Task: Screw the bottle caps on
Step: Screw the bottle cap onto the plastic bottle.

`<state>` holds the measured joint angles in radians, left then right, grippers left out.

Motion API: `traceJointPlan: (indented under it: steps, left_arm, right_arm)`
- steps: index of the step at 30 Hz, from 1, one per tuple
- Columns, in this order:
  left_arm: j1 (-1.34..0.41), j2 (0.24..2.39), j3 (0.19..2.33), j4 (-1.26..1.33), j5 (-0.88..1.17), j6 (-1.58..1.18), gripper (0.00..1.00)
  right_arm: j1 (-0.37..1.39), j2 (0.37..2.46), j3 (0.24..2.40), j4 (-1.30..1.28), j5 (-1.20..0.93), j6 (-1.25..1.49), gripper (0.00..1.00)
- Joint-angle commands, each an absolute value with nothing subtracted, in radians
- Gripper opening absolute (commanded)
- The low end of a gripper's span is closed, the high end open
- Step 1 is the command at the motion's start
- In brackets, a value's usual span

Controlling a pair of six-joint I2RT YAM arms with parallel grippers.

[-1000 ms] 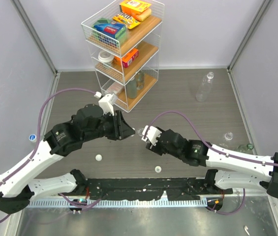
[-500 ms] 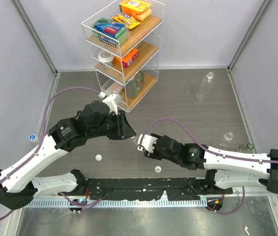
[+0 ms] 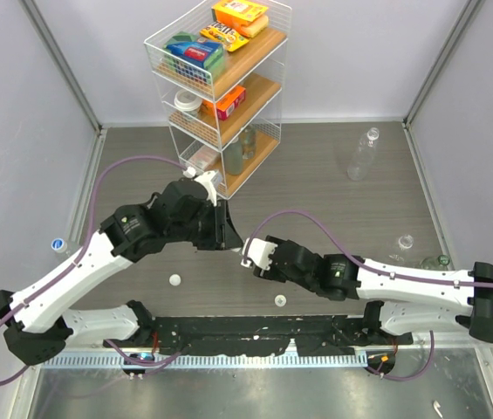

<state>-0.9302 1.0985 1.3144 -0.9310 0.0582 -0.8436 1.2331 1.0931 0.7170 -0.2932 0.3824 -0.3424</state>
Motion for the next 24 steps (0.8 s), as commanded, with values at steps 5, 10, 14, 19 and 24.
traceJointPlan:
  steps: [5,10,14,19,24]
  left_arm:
    - [-0.934,1.126,1.353,-0.948,0.069,-0.854,0.01]
    - [-0.934,1.135,1.347,-0.946,0.055,-0.857,0.01]
    - [-0.934,1.147,1.336,-0.95,0.052,-0.865,0.0]
    - [-0.933,1.158,1.313,-0.934,0.035,-0.873,0.0]
    - [-0.933,1.169,1.298,-0.927,0.021,-0.864,0.0]
  right_arm:
    - [1.236,1.115,0.801,-0.271,0.4,-0.344,0.06]
    - [1.235,1.14,0.827,-0.276,0.406,-0.325,0.06]
    - [1.236,1.157,0.854,-0.296,0.437,-0.281,0.06]
    - [1.236,1.155,0.867,-0.287,0.413,-0.244,0.06]
    - [1.236,1.128,0.851,-0.261,0.348,-0.247,0.06]
